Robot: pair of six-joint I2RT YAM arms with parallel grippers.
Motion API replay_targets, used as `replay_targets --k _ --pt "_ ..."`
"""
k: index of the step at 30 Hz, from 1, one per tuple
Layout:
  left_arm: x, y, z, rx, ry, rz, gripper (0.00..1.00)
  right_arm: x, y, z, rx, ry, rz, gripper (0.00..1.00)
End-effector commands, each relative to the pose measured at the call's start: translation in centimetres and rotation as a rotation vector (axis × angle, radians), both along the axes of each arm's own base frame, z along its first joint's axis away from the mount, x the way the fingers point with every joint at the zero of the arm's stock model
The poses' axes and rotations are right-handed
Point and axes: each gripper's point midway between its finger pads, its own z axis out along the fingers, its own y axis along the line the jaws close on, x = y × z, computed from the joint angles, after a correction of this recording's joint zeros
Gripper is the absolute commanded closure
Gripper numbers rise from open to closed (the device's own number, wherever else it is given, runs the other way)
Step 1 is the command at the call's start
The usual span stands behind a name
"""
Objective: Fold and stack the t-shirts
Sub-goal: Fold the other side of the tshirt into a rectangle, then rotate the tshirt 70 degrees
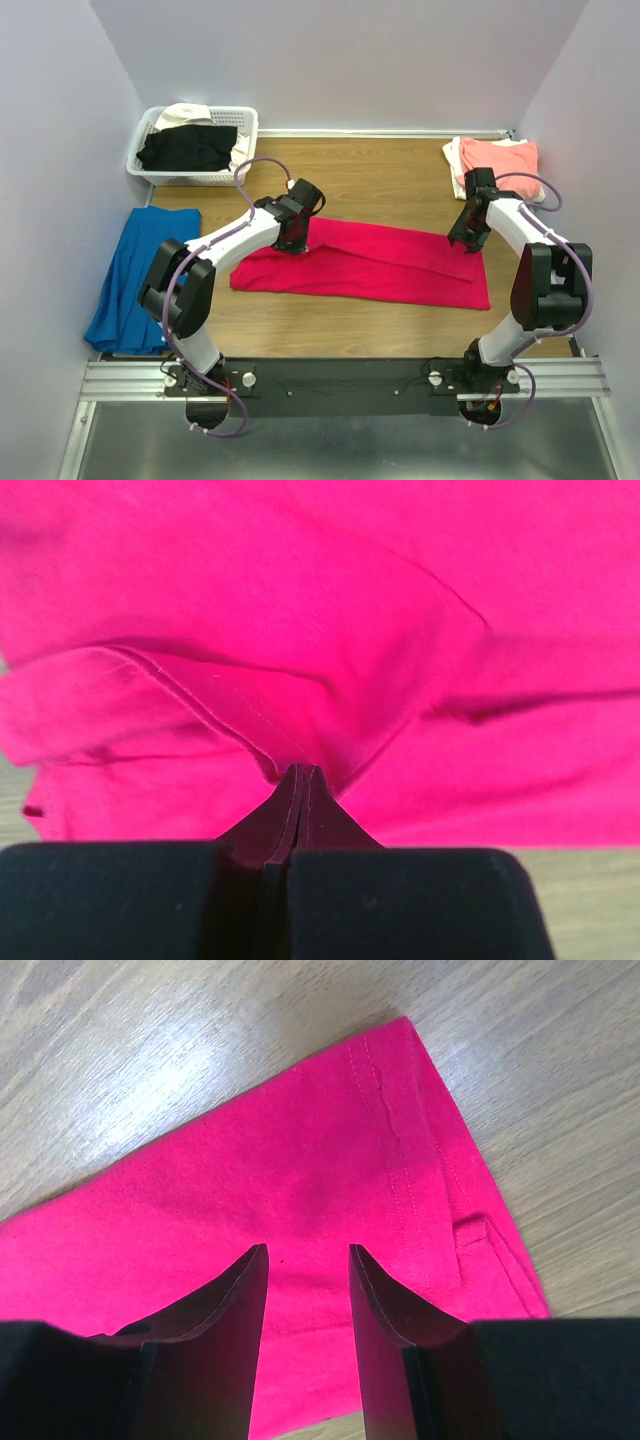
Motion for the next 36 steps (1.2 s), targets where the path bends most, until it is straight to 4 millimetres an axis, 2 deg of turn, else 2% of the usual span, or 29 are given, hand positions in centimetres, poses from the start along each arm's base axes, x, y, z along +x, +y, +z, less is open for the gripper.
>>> replay_targets --k 1,9,12,13,16,17,20,23,25,27,33,35,36 --pt "-3.0 -0.9 0.4 -0.032 0.051 -0.066 1.00 0.6 -0.3 0.1 -0.022 -0.010 0.008 0.54" --pt "-6.8 -1.3 -0.5 -0.024 0.131 -0.109 1.00 0.7 -0.2 0.0 -0.019 -0.007 0.011 0.54" --pt "-8.0 -0.9 -1.3 0.000 0.162 -0.106 0.83 0.8 -0.1 0.0 -0.016 -0.008 0.012 0.54" --pt "-8.1 -0.7 -1.5 0.008 0.162 -0.102 0.72 0.8 -0.1 0.0 -0.016 -0.008 0.012 0.54" --pt "-7.9 -0.1 -1.6 0.053 0.152 -0.079 0.61 0.9 -0.1 -0.1 -0.013 -0.004 0.015 0.54" --pt "-8.0 0.2 -1.6 0.070 0.155 -0.075 0.60 0.9 0.0 -0.3 -0.011 0.000 0.015 0.54" --pt "-7.5 0.3 -0.5 0.100 0.125 -0.071 0.58 0.9 0.0 -0.3 -0.008 0.001 0.013 0.54" --pt "-6.6 0.0 1.4 0.087 0.069 -0.062 0.58 1.0 0.0 -0.2 -0.009 -0.004 0.014 0.54" --pt "-5.4 -0.1 2.5 0.091 0.014 -0.039 0.58 1.1 0.0 -0.2 -0.007 -0.004 0.013 0.54" --pt "-4.0 0.6 2.7 0.114 -0.009 0.017 0.58 1.3 0.2 -0.2 0.000 -0.006 0.016 0.54" --pt "-0.7 3.2 -1.2 0.117 0.040 0.182 0.58 1.9 0.9 0.1 0.038 -0.021 0.041 0.54" --pt "0.3 3.6 -2.3 0.082 0.047 0.211 0.58 2.0 1.8 0.2 0.045 -0.024 0.065 0.54" --pt "0.2 3.9 -3.4 0.081 0.080 0.225 0.59 1.9 1.9 0.1 0.047 -0.022 0.070 0.54"
